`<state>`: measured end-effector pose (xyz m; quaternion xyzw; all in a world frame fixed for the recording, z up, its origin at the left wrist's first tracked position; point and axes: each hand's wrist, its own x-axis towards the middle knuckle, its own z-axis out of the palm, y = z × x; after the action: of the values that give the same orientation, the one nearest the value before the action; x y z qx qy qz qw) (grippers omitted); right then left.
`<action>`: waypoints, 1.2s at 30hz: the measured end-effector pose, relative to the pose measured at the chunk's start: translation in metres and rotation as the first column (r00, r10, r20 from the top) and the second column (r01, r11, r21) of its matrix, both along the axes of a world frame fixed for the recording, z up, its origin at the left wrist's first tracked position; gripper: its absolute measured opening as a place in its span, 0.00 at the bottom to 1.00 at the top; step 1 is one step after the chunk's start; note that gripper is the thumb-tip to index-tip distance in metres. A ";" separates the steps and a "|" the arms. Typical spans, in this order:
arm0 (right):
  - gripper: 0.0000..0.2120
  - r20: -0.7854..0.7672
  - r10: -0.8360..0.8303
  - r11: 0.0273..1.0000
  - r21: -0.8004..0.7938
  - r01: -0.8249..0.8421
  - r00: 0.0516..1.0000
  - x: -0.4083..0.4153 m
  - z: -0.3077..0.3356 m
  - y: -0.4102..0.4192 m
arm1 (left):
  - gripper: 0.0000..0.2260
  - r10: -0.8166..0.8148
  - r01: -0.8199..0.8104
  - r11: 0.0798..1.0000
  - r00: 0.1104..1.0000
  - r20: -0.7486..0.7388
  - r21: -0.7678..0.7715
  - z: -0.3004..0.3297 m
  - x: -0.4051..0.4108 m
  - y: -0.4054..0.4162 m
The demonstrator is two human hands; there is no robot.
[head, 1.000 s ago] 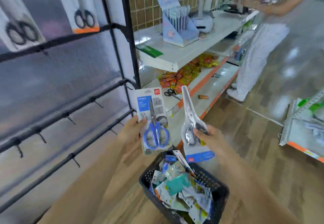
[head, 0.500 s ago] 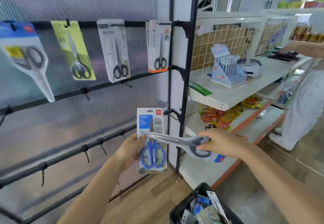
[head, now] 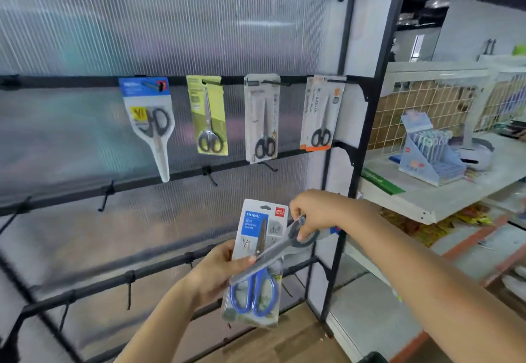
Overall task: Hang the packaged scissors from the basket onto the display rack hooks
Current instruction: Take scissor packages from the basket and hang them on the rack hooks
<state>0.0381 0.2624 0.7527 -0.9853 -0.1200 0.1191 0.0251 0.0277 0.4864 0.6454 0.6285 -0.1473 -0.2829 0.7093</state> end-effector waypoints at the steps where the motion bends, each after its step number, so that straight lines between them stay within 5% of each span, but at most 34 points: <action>1: 0.19 0.002 0.006 1.000 0.008 -0.006 1.000 0.003 0.000 0.008 | 0.39 -0.005 0.005 1.000 1.000 -0.004 -0.019 -0.001 0.001 0.007; 8: 0.22 0.099 0.078 0.997 -0.035 -0.075 0.992 0.020 -0.005 0.053 | 0.37 0.004 -0.004 1.000 1.000 0.004 -0.017 0.004 0.000 0.043; 12: 0.40 0.260 0.053 0.996 -0.089 -0.031 0.964 0.029 -0.020 0.065 | 0.32 0.114 -0.114 0.993 0.993 0.001 -0.023 -0.002 0.000 0.061; 15: 0.45 0.413 -0.145 0.978 0.196 0.068 0.899 0.026 -0.039 0.070 | 0.25 0.224 -0.223 0.974 0.975 0.009 -0.039 -0.007 -0.005 0.071; 17: 0.42 0.428 -0.429 0.792 0.601 0.104 0.795 0.020 -0.054 0.073 | 0.17 0.307 -0.306 0.950 0.952 0.000 -0.061 -0.010 -0.009 0.075; 19: 0.39 0.137 -0.614 0.422 0.889 0.177 0.777 0.017 -0.065 0.074 | 0.13 0.363 -0.363 0.926 0.932 -0.016 -0.100 -0.008 -0.011 0.078; 20: 0.38 -0.081 -0.579 0.243 0.933 0.267 0.811 0.017 -0.068 0.076 | 0.12 0.381 -0.381 0.918 0.924 -0.021 -0.111 -0.009 -0.011 0.079; 22: 0.34 -0.366 -0.364 0.033 0.914 0.404 0.857 0.021 -0.072 0.082 | 0.12 0.408 -0.409 0.905 0.912 -0.032 -0.118 -0.008 -0.013 0.080; 25: 0.13 -0.409 -0.078 -0.168 0.904 0.392 0.909 0.034 -0.063 0.094 | 0.15 0.457 -0.457 0.886 0.889 -0.014 -0.086 -0.006 -0.012 0.082; 27: 0.08 -0.361 0.014 -0.224 0.908 0.355 0.932 0.043 -0.053 0.106 | 0.17 0.492 -0.491 0.868 0.870 -0.004 -0.070 -0.003 -0.011 0.082; 31: 0.08 -0.236 -0.043 -0.115 0.966 0.230 0.971 0.064 -0.032 0.123 | 0.16 0.544 -0.542 0.836 0.839 -0.001 -0.083 0.012 -0.009 0.089; 36: 0.05 -0.066 -0.054 -0.156 0.986 0.057 0.996 0.081 0.004 0.142 | 0.11 0.666 -0.657 0.736 0.746 0.004 -0.161 0.035 -0.002 0.105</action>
<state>0.1186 0.4044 0.7570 -0.6259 -0.1263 -0.0140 0.7695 0.0260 0.5915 0.6801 0.5934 0.0432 0.0188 0.8036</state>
